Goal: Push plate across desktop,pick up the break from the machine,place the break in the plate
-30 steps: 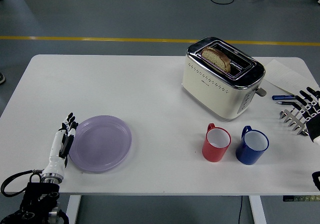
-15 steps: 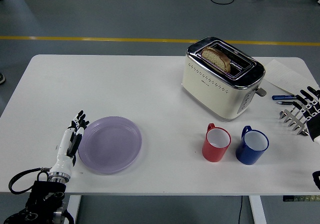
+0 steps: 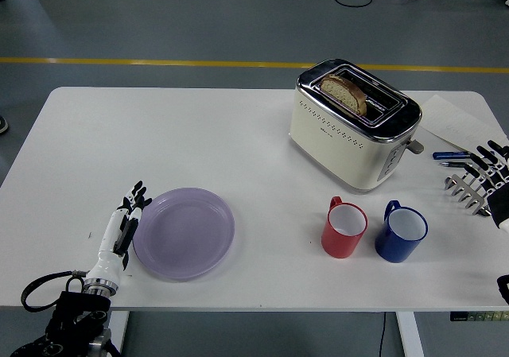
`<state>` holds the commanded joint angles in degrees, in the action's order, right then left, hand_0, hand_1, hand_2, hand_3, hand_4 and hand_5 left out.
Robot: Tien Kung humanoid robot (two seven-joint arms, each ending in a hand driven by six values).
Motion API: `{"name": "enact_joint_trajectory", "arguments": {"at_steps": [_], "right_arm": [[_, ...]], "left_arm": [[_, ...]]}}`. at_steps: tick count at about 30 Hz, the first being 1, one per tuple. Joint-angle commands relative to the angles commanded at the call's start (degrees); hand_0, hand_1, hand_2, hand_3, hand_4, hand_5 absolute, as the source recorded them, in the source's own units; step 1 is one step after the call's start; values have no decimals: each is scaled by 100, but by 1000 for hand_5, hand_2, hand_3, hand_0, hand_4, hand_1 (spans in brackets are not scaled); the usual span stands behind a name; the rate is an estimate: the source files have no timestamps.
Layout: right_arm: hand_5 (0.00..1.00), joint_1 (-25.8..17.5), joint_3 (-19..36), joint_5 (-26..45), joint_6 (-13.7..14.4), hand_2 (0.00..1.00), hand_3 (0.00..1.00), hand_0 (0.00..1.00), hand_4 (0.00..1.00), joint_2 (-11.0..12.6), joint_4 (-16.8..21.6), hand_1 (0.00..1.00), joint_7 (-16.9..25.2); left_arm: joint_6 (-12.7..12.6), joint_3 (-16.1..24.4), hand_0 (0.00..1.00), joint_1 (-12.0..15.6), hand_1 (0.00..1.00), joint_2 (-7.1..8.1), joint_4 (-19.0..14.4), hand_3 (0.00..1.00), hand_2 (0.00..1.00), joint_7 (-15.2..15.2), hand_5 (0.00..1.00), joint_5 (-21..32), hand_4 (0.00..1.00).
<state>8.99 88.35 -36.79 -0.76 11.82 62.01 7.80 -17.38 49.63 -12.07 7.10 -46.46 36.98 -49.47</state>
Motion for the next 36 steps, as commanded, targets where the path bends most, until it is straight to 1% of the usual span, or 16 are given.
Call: {"name": "enact_joint_trajectory", "arguments": {"at_steps": [6,14,23,36], "right_arm": [[537,-11,-8,0,0,667,655,711,534,-1,0,673,0],[536,-6,-14,4,-1,665,654,711,534,-14,-4,672,1],[538,32,5,2,-1,662,648,709,533,-18,-3,669,2],[527,55,4,4,-3,656,643,706,527,-29,-12,667,4]], "left_arm": [[-4,-76,868,-10,887,6,-7,998,981,0,998,23,464],[-13,-186,866,-121,884,-23,78,998,980,0,998,83,463],[-14,-310,863,-291,883,-139,232,998,978,0,998,147,462],[2,-763,860,-520,880,-183,317,998,977,0,998,248,461]]}}
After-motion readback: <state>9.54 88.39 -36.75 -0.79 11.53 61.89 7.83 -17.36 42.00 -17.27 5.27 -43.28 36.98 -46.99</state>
